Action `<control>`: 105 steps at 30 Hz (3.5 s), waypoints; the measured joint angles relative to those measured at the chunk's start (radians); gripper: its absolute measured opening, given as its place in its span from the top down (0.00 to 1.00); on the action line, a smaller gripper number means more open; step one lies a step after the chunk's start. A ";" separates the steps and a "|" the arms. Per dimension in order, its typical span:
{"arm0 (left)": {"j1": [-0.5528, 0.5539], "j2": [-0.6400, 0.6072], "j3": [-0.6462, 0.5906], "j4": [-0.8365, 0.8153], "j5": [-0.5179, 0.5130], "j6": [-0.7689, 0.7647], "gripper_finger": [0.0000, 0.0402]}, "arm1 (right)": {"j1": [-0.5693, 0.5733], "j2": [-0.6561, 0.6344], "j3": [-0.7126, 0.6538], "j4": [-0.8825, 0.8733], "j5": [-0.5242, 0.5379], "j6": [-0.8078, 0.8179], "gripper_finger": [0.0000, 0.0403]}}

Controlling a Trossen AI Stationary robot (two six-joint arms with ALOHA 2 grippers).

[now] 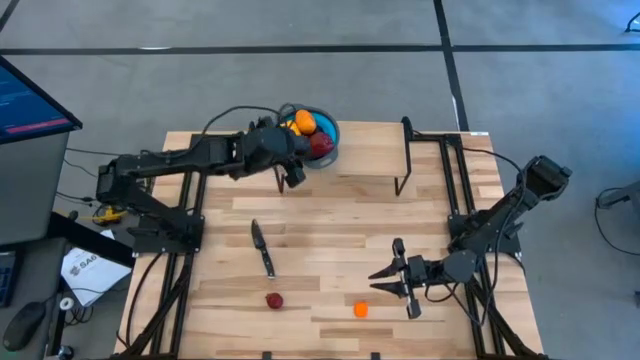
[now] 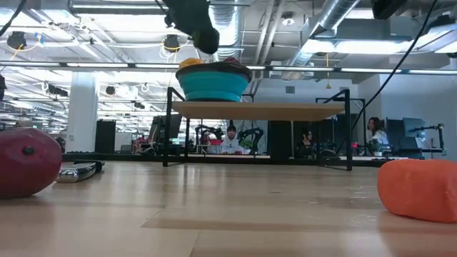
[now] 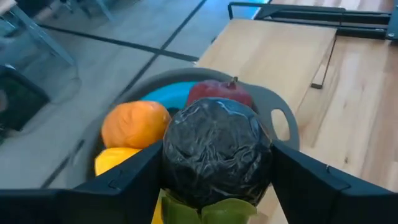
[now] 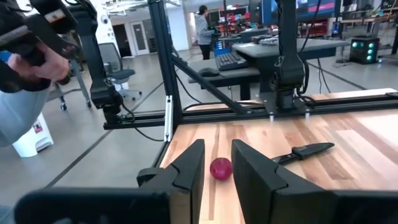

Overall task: Pick & Place Fruit
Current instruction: Put the purple mangosteen into the blue strainer bowl on the shelf, then put the orange into the blue strainer bowl on the shelf

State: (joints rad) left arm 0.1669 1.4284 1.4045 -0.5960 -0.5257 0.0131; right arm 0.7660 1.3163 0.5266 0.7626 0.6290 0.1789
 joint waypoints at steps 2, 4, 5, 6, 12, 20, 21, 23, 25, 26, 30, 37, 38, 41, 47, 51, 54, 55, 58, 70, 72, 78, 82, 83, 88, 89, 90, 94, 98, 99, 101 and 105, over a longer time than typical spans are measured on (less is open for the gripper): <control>0.021 0.000 -0.011 0.001 0.043 -0.015 0.34 | 0.004 0.000 0.000 -0.003 0.000 0.013 0.81; 0.044 0.001 -0.028 0.001 0.083 -0.036 0.34 | 0.007 0.000 0.000 -0.003 0.000 0.017 0.81; 0.053 0.001 -0.039 0.001 0.097 -0.042 0.33 | 0.008 0.006 0.000 0.001 0.000 0.019 0.81; 0.061 0.001 -0.052 0.003 0.107 -0.044 0.33 | 0.008 0.017 0.001 0.009 0.000 0.024 0.81; 0.078 -0.005 -0.112 0.045 0.095 -0.045 0.33 | 0.003 0.088 0.000 0.009 -0.001 0.082 0.81; 0.081 -0.006 -0.112 0.071 0.096 -0.025 0.28 | -0.003 0.194 0.000 0.159 0.000 0.076 0.81; 0.085 -0.006 -0.112 0.073 0.097 -0.025 0.26 | -0.003 0.196 0.001 0.163 -0.001 0.076 0.81; 0.095 -0.006 -0.112 0.076 0.108 -0.026 0.22 | -0.003 0.198 0.000 0.158 -0.001 0.076 0.81; 0.106 -0.006 -0.112 0.076 0.112 -0.031 0.17 | -0.002 0.198 0.000 0.161 -0.001 0.076 0.81; 0.111 -0.006 -0.112 0.078 0.113 -0.037 0.15 | -0.002 0.198 0.000 0.161 0.000 0.076 0.81; 0.120 -0.008 -0.112 0.088 0.113 -0.042 0.10 | -0.003 0.195 0.000 0.161 -0.001 0.076 0.81; 0.098 -0.074 -0.111 0.101 0.112 -0.041 0.13 | -0.003 0.195 0.000 0.159 -0.001 0.076 0.81; 0.095 -0.081 -0.111 0.097 0.112 -0.041 0.14 | -0.003 0.195 0.000 0.159 -0.001 0.076 0.81; 0.092 -0.099 -0.111 0.099 0.113 -0.041 0.18 | -0.003 0.195 0.000 0.159 -0.001 0.076 0.81; 0.016 -0.101 -0.111 0.098 0.107 -0.044 0.25 | -0.003 0.195 0.000 0.132 -0.001 0.076 0.81; -0.136 -0.100 -0.114 0.098 0.114 -0.045 0.29 | -0.010 0.195 0.000 0.078 -0.035 0.131 0.81; -0.274 -0.100 -0.142 0.098 0.113 -0.057 0.31 | -0.033 0.194 0.002 0.049 -0.183 0.153 0.81; -0.321 -0.100 -0.156 0.100 0.113 -0.075 0.32 | -0.040 0.194 0.008 0.019 -0.232 0.156 0.81; -0.447 -0.100 -0.221 0.152 0.113 -0.126 0.33 | -0.053 0.194 0.062 -0.166 -0.313 0.210 0.79; -0.718 -0.100 -0.618 0.599 0.089 -0.285 0.37 | -0.080 0.382 0.219 -0.568 -0.384 0.092 0.28; -0.730 -0.100 -0.668 0.650 0.059 -0.315 0.37 | -0.080 0.424 0.227 -0.565 -0.419 0.064 0.23; -0.728 -0.100 -0.775 0.737 -0.022 -0.411 0.37 | -0.084 0.533 0.261 -0.526 -0.426 0.049 0.22; -0.727 -0.100 -0.808 0.784 -0.073 -0.418 0.38 | -0.090 0.552 0.273 -0.518 -0.426 0.057 0.29; -0.727 -0.100 -0.810 0.791 -0.075 -0.418 0.38 | -0.090 0.552 0.273 -0.518 -0.425 0.064 0.31; -0.727 -0.100 -0.812 0.805 -0.077 -0.414 0.38 | -0.091 0.529 0.272 -0.523 -0.420 0.095 0.44; -0.727 -0.100 -0.812 0.805 -0.077 -0.414 0.38 | -0.091 0.523 0.272 -0.521 -0.420 0.100 0.47; -0.727 -0.100 -0.812 0.805 -0.077 -0.414 0.38 | -0.091 0.516 0.272 -0.523 -0.419 0.106 0.51; -0.727 -0.100 -0.812 0.810 -0.077 -0.414 0.38 | -0.110 0.462 0.271 -0.524 -0.421 0.104 0.64; -0.725 -0.100 -0.812 0.823 -0.082 -0.414 0.38 | -0.167 0.381 0.271 -0.523 -0.419 0.035 0.67; -0.724 -0.100 -0.812 0.825 -0.087 -0.414 0.38 | -0.187 0.357 0.271 -0.522 -0.419 0.014 0.66; -0.721 -0.100 -0.812 0.831 -0.088 -0.414 0.38 | -0.234 0.313 0.271 -0.510 -0.416 -0.024 0.62; -0.721 -0.100 -0.812 0.840 -0.088 -0.414 0.38 | -0.353 0.249 0.271 -0.386 -0.396 -0.071 0.57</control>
State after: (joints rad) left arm -0.5541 1.3285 0.5926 0.2443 -0.6140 -0.4011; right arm 0.4133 1.5652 0.7979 0.3766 0.2330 0.1078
